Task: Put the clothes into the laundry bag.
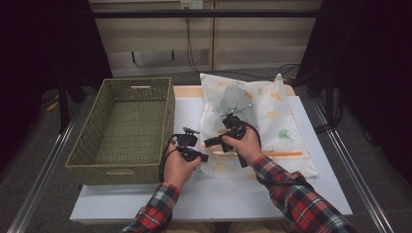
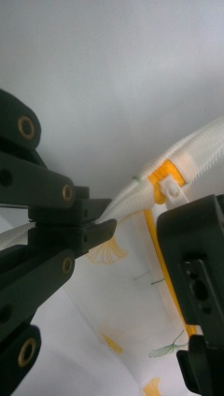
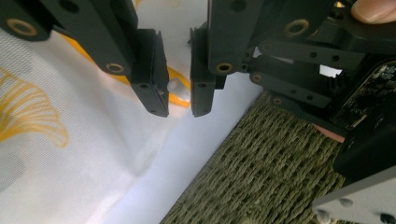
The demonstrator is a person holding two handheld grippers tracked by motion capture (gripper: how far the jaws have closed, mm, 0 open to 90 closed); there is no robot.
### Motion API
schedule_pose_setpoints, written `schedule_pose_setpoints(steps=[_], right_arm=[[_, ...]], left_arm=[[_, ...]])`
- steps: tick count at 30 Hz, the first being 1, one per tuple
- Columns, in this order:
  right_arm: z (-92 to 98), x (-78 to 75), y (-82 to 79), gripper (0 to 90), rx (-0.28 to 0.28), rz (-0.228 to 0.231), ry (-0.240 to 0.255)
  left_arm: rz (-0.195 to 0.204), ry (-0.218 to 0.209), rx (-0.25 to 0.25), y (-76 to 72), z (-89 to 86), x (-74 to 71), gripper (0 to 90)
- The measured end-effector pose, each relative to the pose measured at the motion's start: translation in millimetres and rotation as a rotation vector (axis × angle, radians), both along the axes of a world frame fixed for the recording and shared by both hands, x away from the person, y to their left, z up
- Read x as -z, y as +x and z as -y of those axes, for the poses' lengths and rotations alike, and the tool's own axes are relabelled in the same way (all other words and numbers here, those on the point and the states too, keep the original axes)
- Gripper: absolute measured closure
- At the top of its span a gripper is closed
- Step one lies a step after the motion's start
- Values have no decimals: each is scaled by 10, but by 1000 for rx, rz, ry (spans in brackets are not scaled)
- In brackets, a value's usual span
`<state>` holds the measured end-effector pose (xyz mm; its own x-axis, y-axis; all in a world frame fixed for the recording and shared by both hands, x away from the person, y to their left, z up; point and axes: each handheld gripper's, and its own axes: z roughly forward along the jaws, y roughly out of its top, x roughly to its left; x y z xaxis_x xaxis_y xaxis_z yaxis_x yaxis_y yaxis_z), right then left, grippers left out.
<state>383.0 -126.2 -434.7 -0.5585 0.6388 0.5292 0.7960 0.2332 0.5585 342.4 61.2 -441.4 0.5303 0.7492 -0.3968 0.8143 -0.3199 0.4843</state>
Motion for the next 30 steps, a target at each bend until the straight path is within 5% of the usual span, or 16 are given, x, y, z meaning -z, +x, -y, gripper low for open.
schedule_pose_setpoints(steps=[11, 23, 30], right_arm=[[-74, 7, -17, 900, -24, 5, -44], [-25, -20, -32, 900, -23, 13, -43], [-25, -22, -46, 900, -30, -6, -31]], left_arm=[[3, 13, 12, -4, 10, 7, 887], [-19, 3, -3, 13, -1, 19, 859], [8, -12, -16, 54, -5, 20, 802]])
